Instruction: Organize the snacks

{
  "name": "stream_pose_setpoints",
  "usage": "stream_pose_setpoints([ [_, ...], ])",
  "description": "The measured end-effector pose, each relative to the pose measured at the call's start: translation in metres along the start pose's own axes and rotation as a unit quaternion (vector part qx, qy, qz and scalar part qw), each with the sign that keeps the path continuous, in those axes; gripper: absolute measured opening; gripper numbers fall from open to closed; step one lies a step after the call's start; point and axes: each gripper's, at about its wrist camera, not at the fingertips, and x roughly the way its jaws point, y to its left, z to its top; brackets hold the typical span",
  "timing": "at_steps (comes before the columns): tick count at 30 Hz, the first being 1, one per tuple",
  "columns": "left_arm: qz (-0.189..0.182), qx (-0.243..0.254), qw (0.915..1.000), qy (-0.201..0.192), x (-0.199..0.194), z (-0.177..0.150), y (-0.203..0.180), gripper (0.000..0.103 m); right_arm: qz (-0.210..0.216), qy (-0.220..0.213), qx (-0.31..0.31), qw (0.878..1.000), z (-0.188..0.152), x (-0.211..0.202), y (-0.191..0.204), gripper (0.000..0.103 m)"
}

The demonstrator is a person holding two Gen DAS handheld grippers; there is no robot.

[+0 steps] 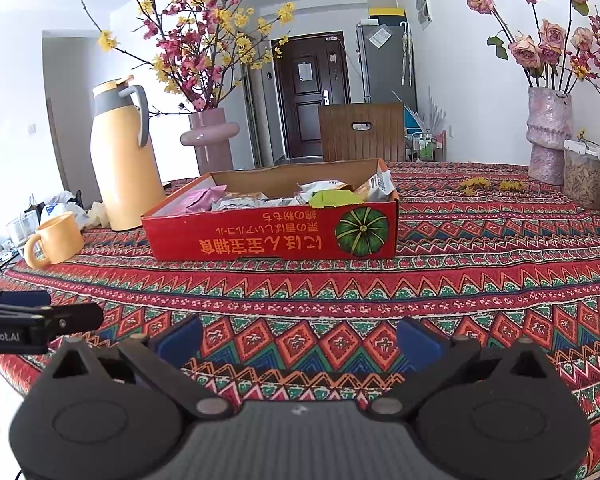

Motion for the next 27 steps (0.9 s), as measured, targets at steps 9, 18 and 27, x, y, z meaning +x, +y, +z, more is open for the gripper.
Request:
stream_pose_setpoints([
  [9,0.001,0.001,1.0000,0.000,-0.0005,0.0001,-0.0011,0.103,0.000,0.000,0.000,1.000,0.0002,0.0000,0.0000,0.103],
  [18,0.000,0.001,1.0000,0.000,-0.0012,0.0008,-0.0017,0.103,0.000,0.000,0.000,1.000,0.0004,0.0000,0.0001,0.103],
  [27,0.001,0.002,1.0000,-0.001,-0.0012,0.0006,-0.0015,0.103,0.000,0.000,0.000,1.000,0.0003,0.0002,0.0002,0.103],
])
